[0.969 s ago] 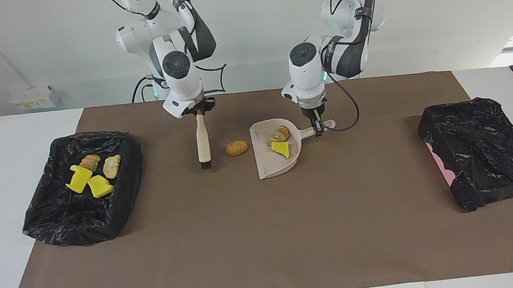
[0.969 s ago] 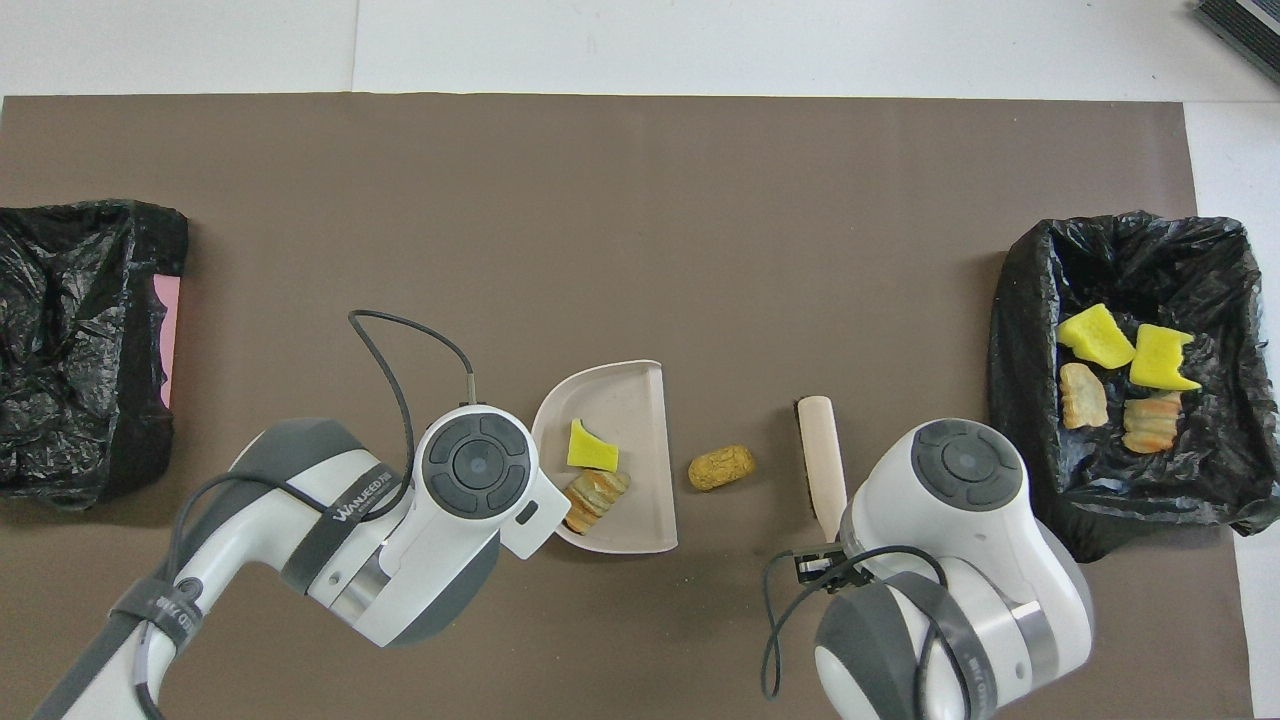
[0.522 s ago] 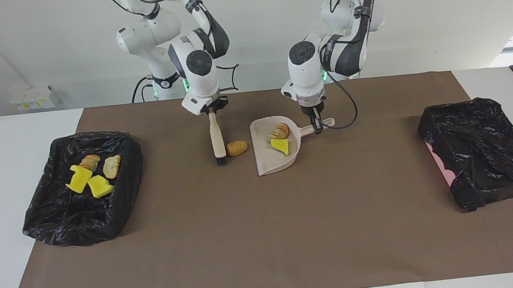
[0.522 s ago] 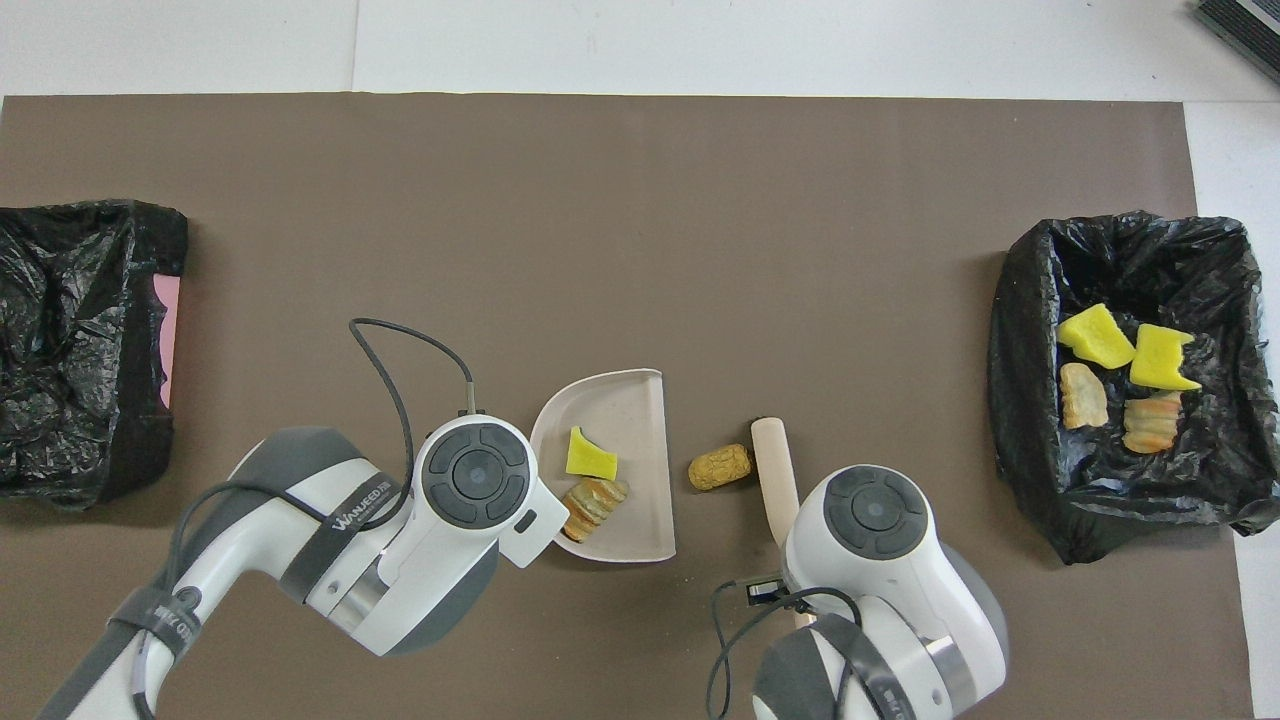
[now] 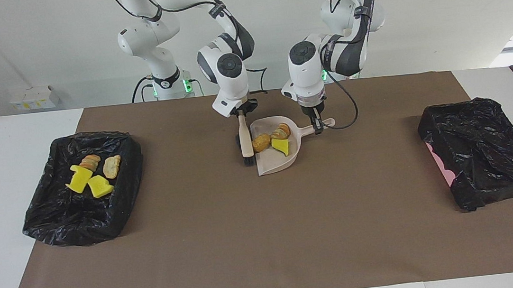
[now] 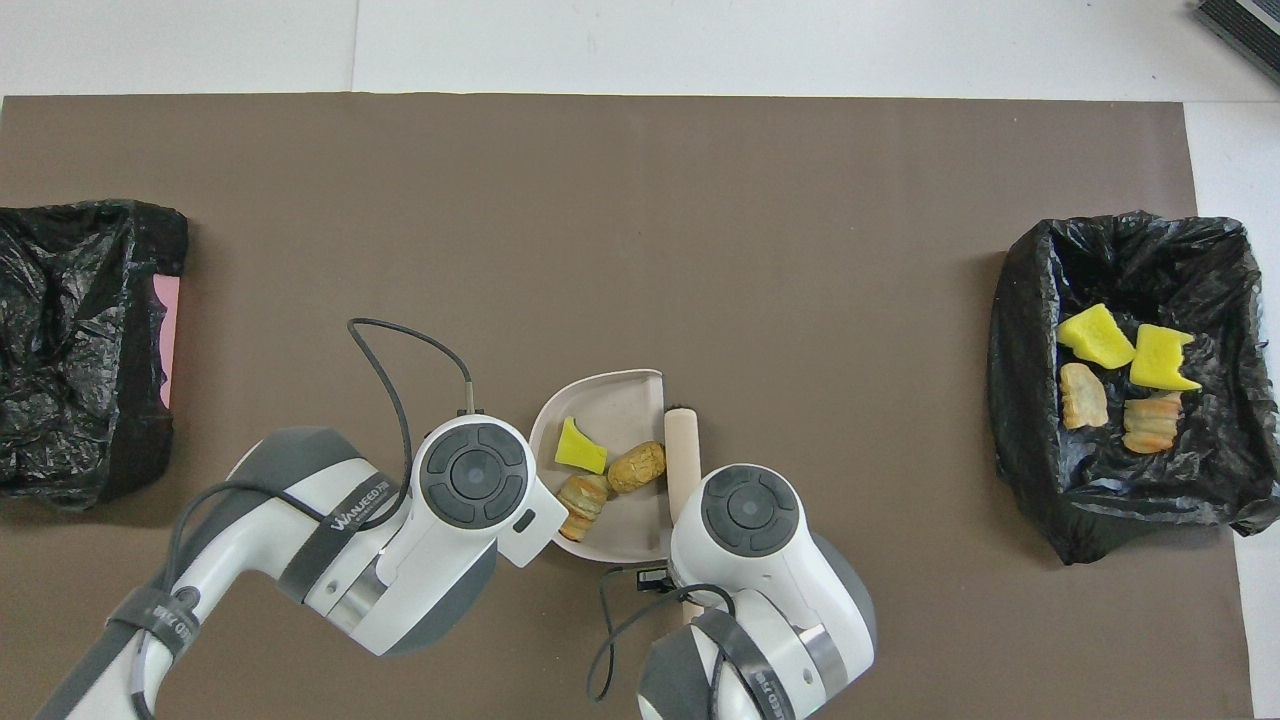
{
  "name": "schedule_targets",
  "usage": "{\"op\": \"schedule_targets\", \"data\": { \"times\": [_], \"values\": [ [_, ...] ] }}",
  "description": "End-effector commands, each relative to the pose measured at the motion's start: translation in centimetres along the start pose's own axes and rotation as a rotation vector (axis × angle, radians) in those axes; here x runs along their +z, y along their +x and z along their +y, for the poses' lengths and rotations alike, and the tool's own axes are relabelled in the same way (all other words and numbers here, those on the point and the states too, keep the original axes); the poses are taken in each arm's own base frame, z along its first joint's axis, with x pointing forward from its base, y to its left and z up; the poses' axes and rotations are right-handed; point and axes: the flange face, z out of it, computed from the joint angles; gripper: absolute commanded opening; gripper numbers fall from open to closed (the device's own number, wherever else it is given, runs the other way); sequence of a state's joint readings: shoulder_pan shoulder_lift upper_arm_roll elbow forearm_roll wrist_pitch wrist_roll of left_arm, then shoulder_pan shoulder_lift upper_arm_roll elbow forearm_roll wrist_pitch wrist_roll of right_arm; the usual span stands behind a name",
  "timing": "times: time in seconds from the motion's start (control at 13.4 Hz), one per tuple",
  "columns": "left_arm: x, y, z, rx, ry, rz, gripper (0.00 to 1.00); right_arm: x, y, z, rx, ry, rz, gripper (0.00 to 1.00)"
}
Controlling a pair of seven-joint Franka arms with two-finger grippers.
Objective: Sweep and dump trash in bin
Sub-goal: 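Sweep the remaining crumbs into the dustpan with the right gripper's brush, then carry the loaded dustpan with the left gripper to the nearby bin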
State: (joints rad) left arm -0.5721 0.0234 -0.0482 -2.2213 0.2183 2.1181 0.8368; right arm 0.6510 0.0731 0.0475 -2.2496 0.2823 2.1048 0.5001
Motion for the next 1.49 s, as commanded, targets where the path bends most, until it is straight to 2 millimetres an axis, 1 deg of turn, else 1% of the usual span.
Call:
{"op": "schedule_targets", "data": {
  "times": [0.0, 0.07, 0.22, 0.3, 0.45, 0.52, 0.6, 0.67, 0.75, 0.89, 1.04, 1.12, 1.19, 1.34, 1.42],
  "values": [
    [0.0, -0.8, 0.3, 0.021, 0.022, -0.005, 0.00, -0.6, 1.0, -1.8, 0.019, 0.042, -0.025, 0.00],
    [0.0, -0.8, 0.1, 0.021, 0.022, -0.004, 0.00, -0.8, 0.8, -1.9, 0.011, 0.028, -0.037, 0.00],
    [-0.1, -1.6, -0.7, 0.005, 0.019, -0.004, 0.00, -0.9, 0.7, -1.6, -0.001, 0.005, -0.052, 0.00],
    [-0.3, -1.7, -1.1, 0.001, 0.022, -0.001, 0.00, -1.0, 0.6, -1.0, -0.012, -0.028, -0.061, 0.00],
    [-1.0, -3.0, -2.2, 0.015, 0.029, 0.005, 0.00, -1.7, 0.3, 0.0, -0.036, -0.098, -0.065, 0.00],
    [-1.5, -3.6, -2.3, 0.027, 0.035, 0.008, 0.00, -2.2, 0.3, 0.5, -0.040, -0.116, -0.064, 0.00],
    [-1.9, -4.3, -2.6, 0.029, 0.041, 0.011, 0.00, -3.1, 0.2, 1.1, -0.037, -0.119, -0.058, 0.00],
    [-2.4, -4.9, -2.8, 0.039, 0.047, 0.014, 0.00, -3.9, 0.3, 1.1, -0.054, -0.143, -0.050, 0.00],
    [-2.9, -6.1, -3.1, 0.049, 0.046, 0.012, 0.00, -4.8, 0.5, 0.6, -0.062, -0.164, -0.049, 0.00],
    [-4.4, -8.8, -3.6, 0.071, 0.054, 0.012, 0.00, -5.0, 0.3, -0.2, -0.056, -0.156, -0.042, 0.00],
    [-5.8, -12.0, -4.1, 0.101, 0.065, 0.016, 0.00, -5.0, 0.3, -0.8, -0.049, -0.138, -0.028, 0.00],
    [-6.4, -14.1, -4.5, 0.108, 0.064, 0.015, 0.00, -4.7, -0.3, -2.2, -0.057, -0.127, -0.034, 0.00],
    [-7.2, -16.3, -4.7, 0.113, 0.057, 0.009, 0.00, -4.3, -1.0, -4.2, -0.047, -0.122, -0.040, 0.00],
    [-8.3, -21.3, -5.6, 0.117, 0.054, 0.010, 0.00, -4.0, -0.7, -6.1, -0.003, -0.109, -0.037, 0.00],
    [-8.7, -23.6, -6.0, 0.126, 0.056, 0.010, 0.00, -3.7, -1.1, -7.5, 0.003, -0.091, -0.053, 0.00]
  ]
}}
